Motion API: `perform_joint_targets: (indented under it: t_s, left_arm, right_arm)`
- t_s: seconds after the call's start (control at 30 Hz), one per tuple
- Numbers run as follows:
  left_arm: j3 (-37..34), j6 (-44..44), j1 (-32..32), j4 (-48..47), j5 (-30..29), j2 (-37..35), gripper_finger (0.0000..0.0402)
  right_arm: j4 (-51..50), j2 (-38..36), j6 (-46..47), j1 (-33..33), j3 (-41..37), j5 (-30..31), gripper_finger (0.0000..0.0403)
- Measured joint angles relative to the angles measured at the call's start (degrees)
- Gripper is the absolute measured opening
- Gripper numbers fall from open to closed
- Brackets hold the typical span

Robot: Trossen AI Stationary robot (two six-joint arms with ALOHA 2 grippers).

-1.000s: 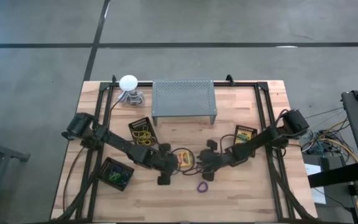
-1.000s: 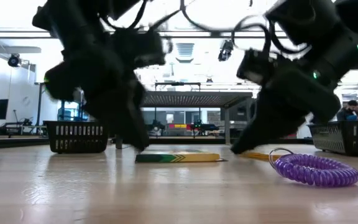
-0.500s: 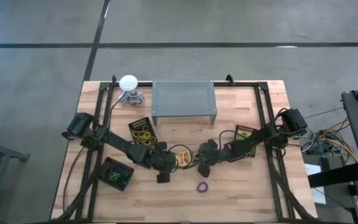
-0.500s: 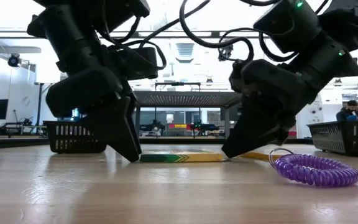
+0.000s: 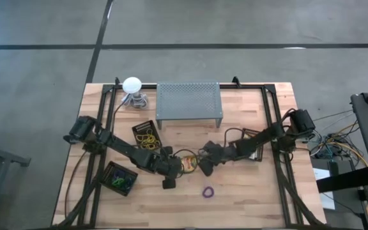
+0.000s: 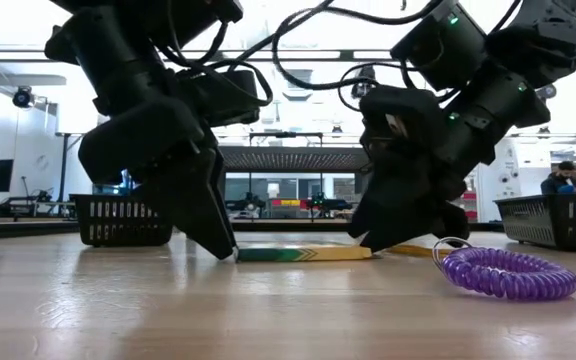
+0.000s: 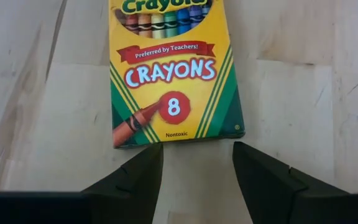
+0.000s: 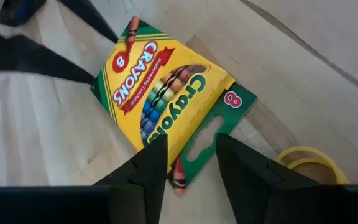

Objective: Pick & Place Office Desk Supplies
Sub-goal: Put the crayon box into the top right black bin

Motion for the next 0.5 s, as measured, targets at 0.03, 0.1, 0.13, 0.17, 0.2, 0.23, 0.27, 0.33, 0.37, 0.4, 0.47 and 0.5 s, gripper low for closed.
perform_joint_targets:
  t_s: [0.03, 0.1, 0.13, 0.17, 0.2, 0.23, 0.27, 0.33, 0.37, 0.4, 0.47, 0.5]
  left_arm:
    - [0.0, 0.0, 0.0, 0.13, 0.01, 0.0, 0.0199]
    - [0.0, 0.04, 0.0, 0.58, 0.02, 0.0, 0.0199]
    - [0.0, 0.05, 0.0, 0.85, 0.03, 0.02, 0.0199]
    - [0.0, 0.07, 0.0, 1.1, 0.04, 0.02, 0.0199]
    - [0.0, 0.16, 0.0, 1.28, 0.06, 0.04, 0.0199]
    - [0.0, 0.21, 0.0, 1.43, 0.06, 0.04, 0.0199]
    - [0.0, 0.35, 0.0, 1.67, 0.05, 0.04, 0.0199]
    - [0.0, 0.85, 0.0, 2.01, 0.08, 0.04, 0.0199]
    - [0.0, 1.05, 0.0, 2.17, 0.11, 0.04, 0.0199]
    - [0.0, 1.27, 0.0, 2.31, 0.11, 0.04, 0.0199]
    - [-0.02, 1.62, 0.0, 2.76, 0.17, 0.04, 0.0199]
    - [-0.02, 1.73, 0.0, 2.91, 0.17, 0.04, 0.0199]
  right_arm:
    - [-0.03, 0.0, 0.92, -0.06, 0.0, -0.41, 0.0143]
    - [-0.13, 0.0, 2.23, -0.04, 0.07, -0.17, 0.015]
    - [-0.35, 0.0, 3.27, -0.04, 0.19, -0.17, 0.0152]
    - [-0.63, 0.0, 4.36, -0.04, 0.33, -0.27, 0.0155]
    - [-0.83, 0.0, 5.05, -0.04, 0.45, -0.38, 0.0157]
    - [-1.06, 0.02, 5.18, -0.04, 0.57, -0.36, 0.0159]
    - [-1.51, 0.02, 5.24, -0.04, 0.8, -0.36, 0.016]
    - [-2.41, 0.04, 5.48, -0.05, 1.25, -0.31, 0.0164]
    - [-2.47, 0.04, 5.53, -0.1, 1.35, -0.3, 0.0166]
    - [-2.57, 0.04, 5.5, -0.1, 1.47, -0.3, 0.0167]
    - [-2.88, 0.07, 5.44, -0.1, 1.76, -0.25, 0.017]
    - [-2.89, 0.07, 5.26, -0.1, 1.86, -0.23, 0.0171]
